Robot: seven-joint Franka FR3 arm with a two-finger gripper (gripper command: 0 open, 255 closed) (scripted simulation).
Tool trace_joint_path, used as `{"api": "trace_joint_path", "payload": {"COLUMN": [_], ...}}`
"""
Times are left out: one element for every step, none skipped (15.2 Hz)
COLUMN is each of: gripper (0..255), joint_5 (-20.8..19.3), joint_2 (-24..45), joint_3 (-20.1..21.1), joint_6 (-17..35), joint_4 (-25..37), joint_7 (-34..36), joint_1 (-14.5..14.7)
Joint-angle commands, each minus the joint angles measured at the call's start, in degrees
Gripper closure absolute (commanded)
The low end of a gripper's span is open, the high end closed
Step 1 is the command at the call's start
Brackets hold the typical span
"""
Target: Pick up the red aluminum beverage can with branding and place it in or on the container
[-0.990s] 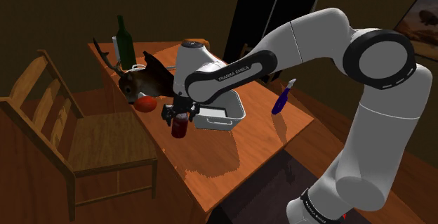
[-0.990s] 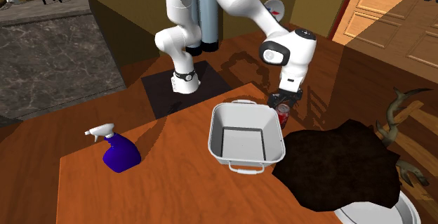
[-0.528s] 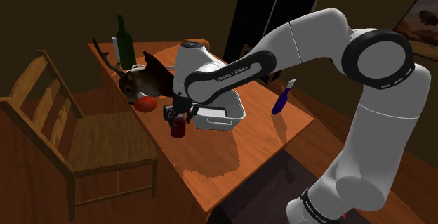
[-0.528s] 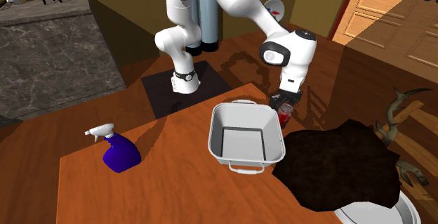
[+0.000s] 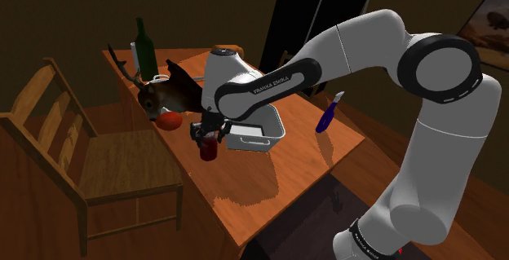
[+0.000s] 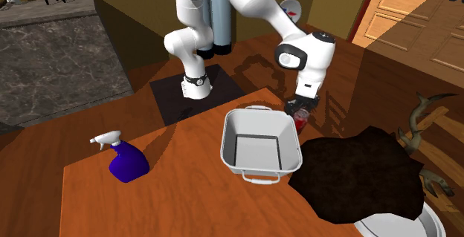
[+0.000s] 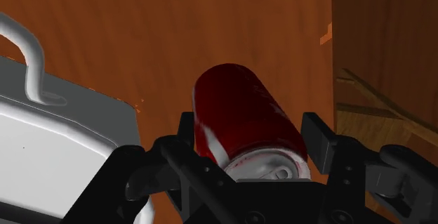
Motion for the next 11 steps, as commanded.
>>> {"api": "trace_joint_path", "payload": {"gripper": [255, 255, 255, 255, 255, 255, 255, 255, 255, 255, 255], "joint_5": [0.34, 0.58, 0.82, 1.05, 1.28, 1.51, 1.73, 1.94, 2.15, 2.35, 2.54], "joint_2": [-0.47, -0.94, -1.40, -1.85, -2.28, -2.71, -3.13, -3.54, -3.94, -4.33, -4.71], "joint_3": [-0.13, -0.02, 0.07, 0.16, 0.24, 0.32, 0.39, 0.46, 0.52, 0.58, 0.64], "joint_6": [-1.19, -1.83, -2.48, -3.13, -3.78, -4.44, -5.10, -5.77, -6.43, -7.10, -7.78], "joint_4": [-0.16, 0.05, 0.27, 0.50, 0.74, 1.00, 1.27, 1.56, 1.85, 2.16, 2.48], "joint_7": [-0.27, -0.44, -0.60, -0.77, -0.93, -1.09, -1.24, -1.39, -1.54, -1.69, -1.82], "joint_1": [-0.36, -0.44, -0.52, -0.58, -0.64, -0.70, -0.76, -0.81, -0.86, -0.90, -0.95]}}
